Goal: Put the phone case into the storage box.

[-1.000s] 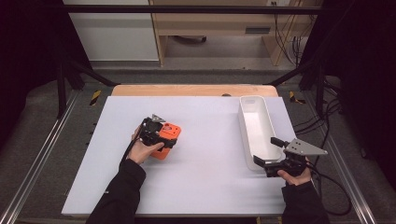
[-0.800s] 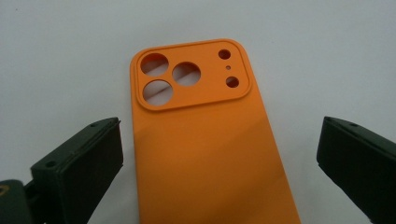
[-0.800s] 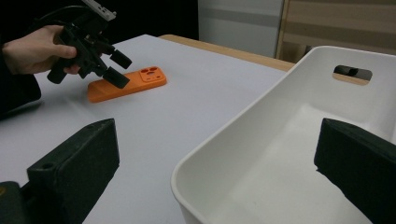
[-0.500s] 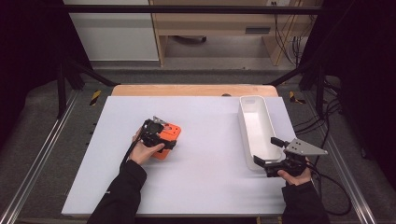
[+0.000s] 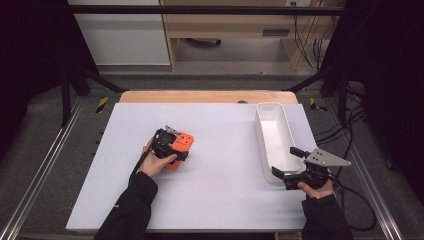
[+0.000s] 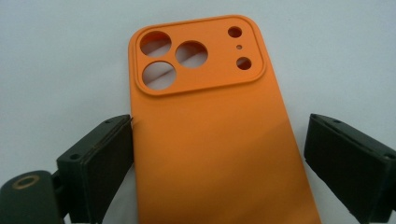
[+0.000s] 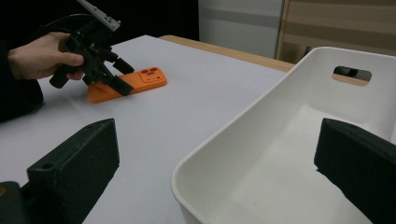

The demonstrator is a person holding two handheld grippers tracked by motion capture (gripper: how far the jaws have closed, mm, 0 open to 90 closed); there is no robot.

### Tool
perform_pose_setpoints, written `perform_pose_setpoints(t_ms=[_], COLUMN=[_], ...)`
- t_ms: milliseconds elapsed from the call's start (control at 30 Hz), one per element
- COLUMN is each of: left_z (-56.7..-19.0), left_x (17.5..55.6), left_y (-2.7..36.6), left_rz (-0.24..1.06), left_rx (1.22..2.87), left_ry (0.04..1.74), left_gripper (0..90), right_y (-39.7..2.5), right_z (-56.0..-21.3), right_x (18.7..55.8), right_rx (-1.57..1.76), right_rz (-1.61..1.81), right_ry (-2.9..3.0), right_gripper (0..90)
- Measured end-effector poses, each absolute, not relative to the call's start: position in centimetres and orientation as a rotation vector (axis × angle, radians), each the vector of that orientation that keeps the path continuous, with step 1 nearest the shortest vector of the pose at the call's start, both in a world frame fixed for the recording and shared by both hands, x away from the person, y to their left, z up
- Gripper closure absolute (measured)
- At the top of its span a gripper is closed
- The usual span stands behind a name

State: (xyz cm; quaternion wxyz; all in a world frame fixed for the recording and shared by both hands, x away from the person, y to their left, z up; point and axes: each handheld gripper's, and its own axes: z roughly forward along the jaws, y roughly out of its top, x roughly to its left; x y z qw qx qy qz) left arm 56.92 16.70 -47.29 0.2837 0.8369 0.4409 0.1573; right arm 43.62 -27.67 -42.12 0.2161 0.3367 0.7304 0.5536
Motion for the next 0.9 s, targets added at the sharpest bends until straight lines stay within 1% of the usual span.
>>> perform_pose_setpoints(t_ms=[133,900], left_z=[-47.33,-47.52], left_x=[56.92,56.79], left_y=[16.75,16.8], left_rz=[0.43,0.432], left_rx=[2.248,2.235], left_ry=[1.186,1.198], left_gripper=[11.5,11.9], right_y=[-27.69,-27.65], right_z=[-42.1,-42.1], right_x=[43.61,43.62], right_rx=[0.935,0.935], right_rz=[1.535,1.539], right_ry=[2.024,2.022], right_gripper=[0.4,0.4])
